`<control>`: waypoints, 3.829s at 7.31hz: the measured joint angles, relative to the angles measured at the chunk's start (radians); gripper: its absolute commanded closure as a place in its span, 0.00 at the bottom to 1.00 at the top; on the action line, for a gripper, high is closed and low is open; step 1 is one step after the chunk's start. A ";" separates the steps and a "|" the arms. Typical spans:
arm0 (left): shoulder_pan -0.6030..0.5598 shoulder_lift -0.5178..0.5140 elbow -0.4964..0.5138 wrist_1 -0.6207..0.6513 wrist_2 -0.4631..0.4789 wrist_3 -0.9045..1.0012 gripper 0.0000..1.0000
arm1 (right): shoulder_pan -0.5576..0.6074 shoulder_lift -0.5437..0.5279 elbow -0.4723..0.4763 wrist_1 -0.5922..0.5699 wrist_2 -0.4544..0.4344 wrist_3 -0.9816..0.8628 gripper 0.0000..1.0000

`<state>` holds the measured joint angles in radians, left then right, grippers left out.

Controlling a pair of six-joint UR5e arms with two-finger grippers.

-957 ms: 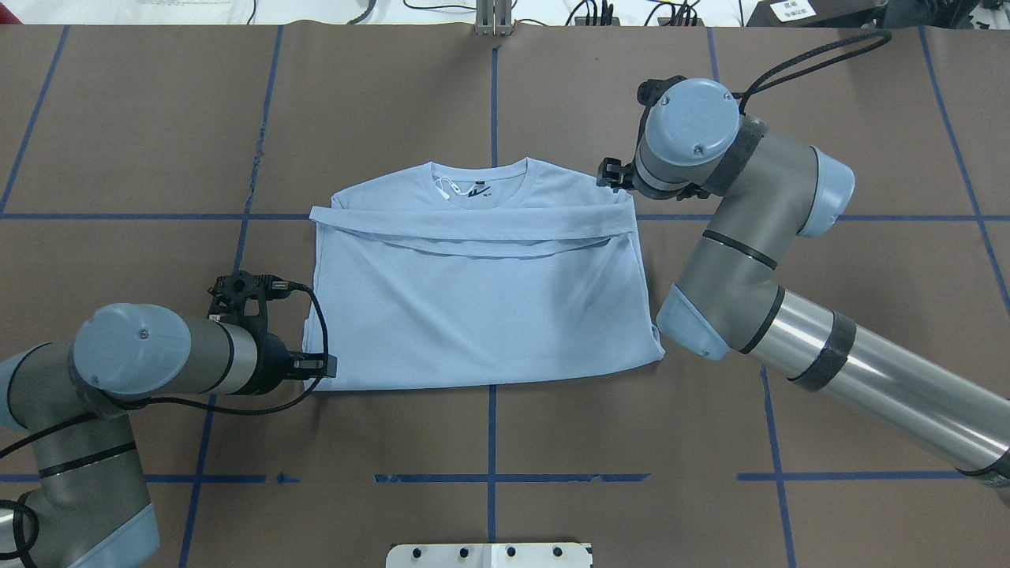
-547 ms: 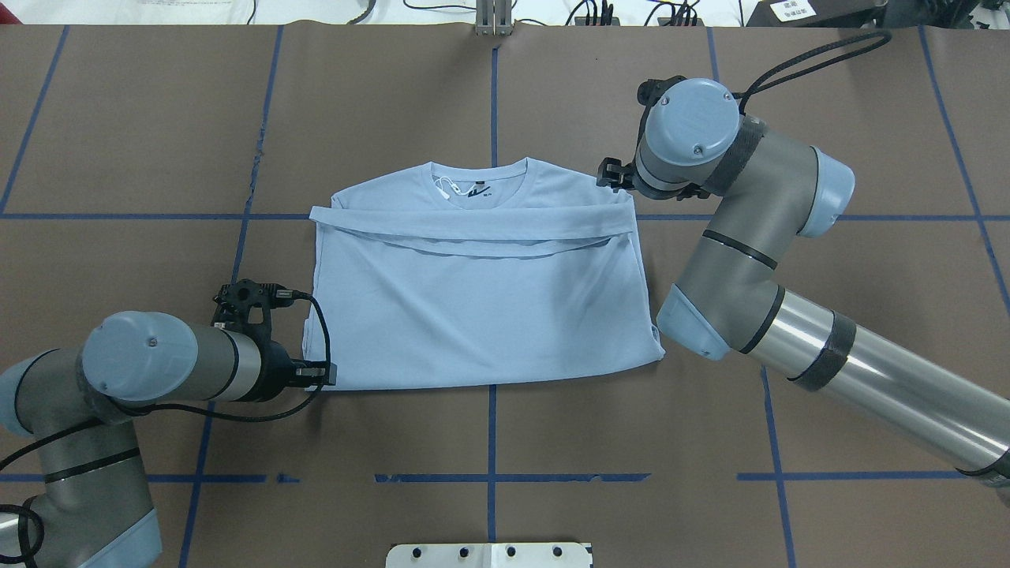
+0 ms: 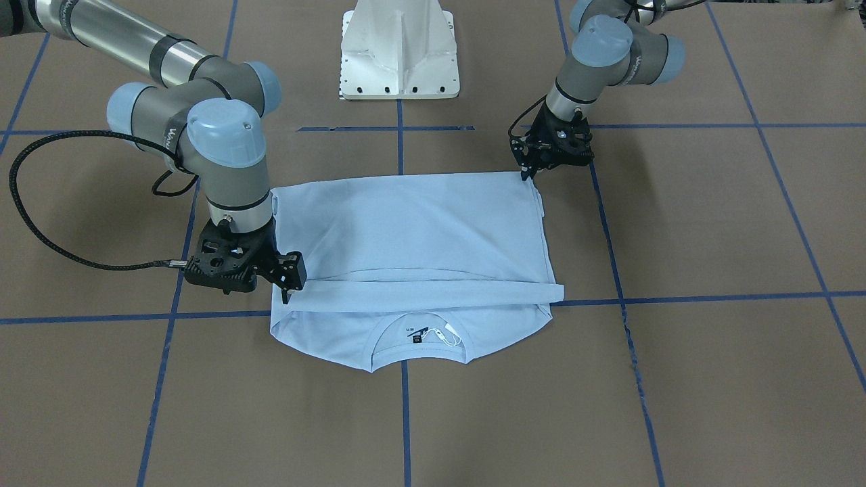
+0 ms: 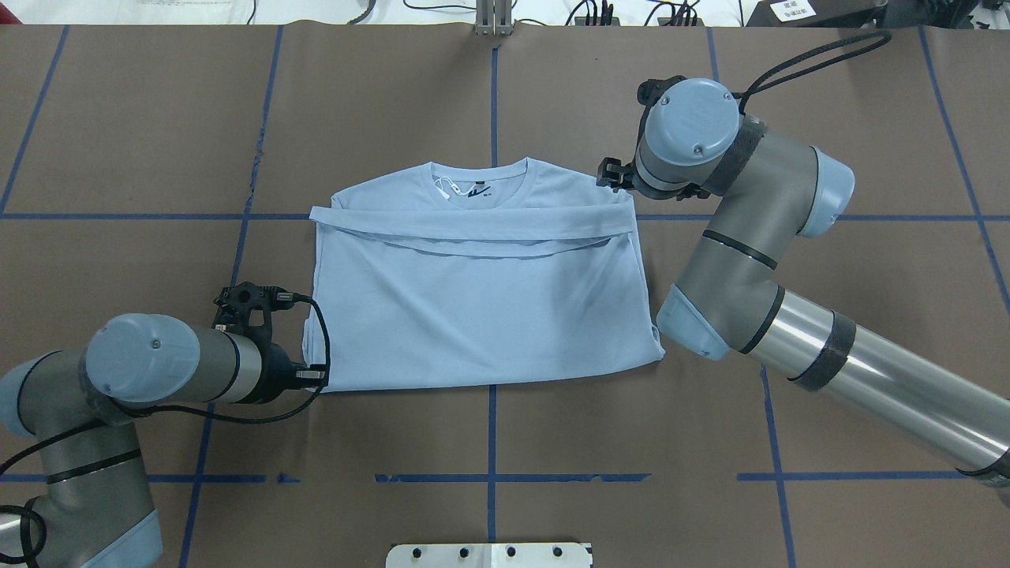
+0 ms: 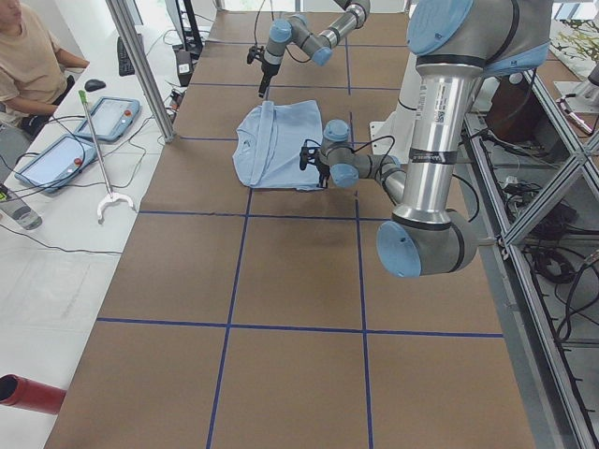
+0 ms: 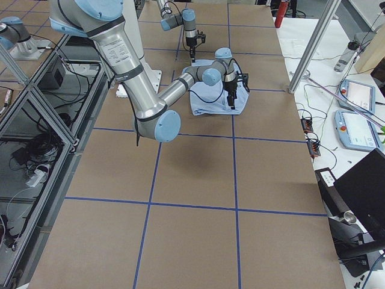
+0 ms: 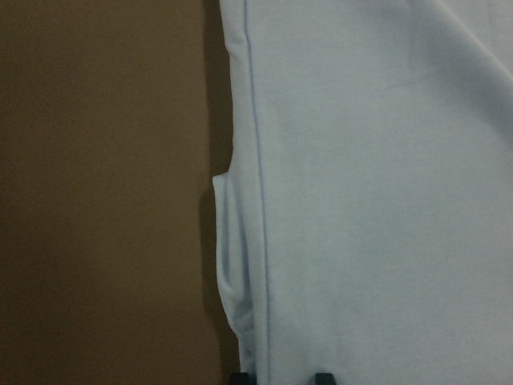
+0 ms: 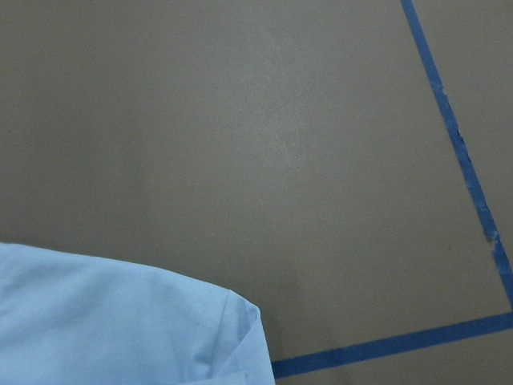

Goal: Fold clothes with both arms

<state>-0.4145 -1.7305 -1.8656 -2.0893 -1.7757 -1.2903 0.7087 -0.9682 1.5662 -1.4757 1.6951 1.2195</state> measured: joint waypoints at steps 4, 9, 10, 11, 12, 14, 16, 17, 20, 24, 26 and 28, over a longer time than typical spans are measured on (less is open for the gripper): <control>-0.060 0.033 -0.006 0.006 -0.007 0.137 1.00 | 0.000 -0.001 -0.002 0.000 0.000 -0.001 0.00; -0.413 -0.205 0.417 -0.002 -0.007 0.575 1.00 | -0.001 0.001 -0.003 0.000 0.000 0.002 0.00; -0.463 -0.309 0.573 -0.028 -0.005 0.626 1.00 | -0.002 0.002 -0.003 0.000 0.000 0.004 0.00; -0.500 -0.393 0.723 -0.092 0.005 0.668 1.00 | -0.002 0.002 -0.002 0.000 0.000 0.005 0.00; -0.528 -0.439 0.820 -0.150 0.015 0.708 1.00 | -0.002 0.002 0.000 0.000 0.000 0.006 0.00; -0.569 -0.461 0.864 -0.190 0.016 0.776 0.00 | -0.006 0.003 -0.002 0.021 0.000 0.012 0.00; -0.585 -0.448 0.823 -0.193 -0.012 0.794 0.00 | -0.022 0.022 -0.026 0.084 -0.002 0.043 0.01; -0.590 -0.437 0.798 -0.195 -0.067 0.792 0.00 | -0.044 0.065 -0.062 0.100 -0.004 0.086 0.12; -0.594 -0.401 0.743 -0.196 -0.137 0.782 0.00 | -0.129 0.217 -0.196 0.110 -0.012 0.261 0.35; -0.595 -0.395 0.735 -0.198 -0.142 0.781 0.00 | -0.209 0.294 -0.286 0.105 -0.032 0.321 0.45; -0.595 -0.394 0.735 -0.198 -0.142 0.780 0.00 | -0.230 0.296 -0.292 0.105 -0.052 0.322 0.45; -0.595 -0.394 0.735 -0.198 -0.142 0.781 0.00 | -0.245 0.296 -0.299 0.106 -0.074 0.320 0.47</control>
<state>-1.0094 -2.1246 -1.1306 -2.2871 -1.9175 -0.5094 0.4641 -0.6719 1.2672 -1.3696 1.6209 1.5393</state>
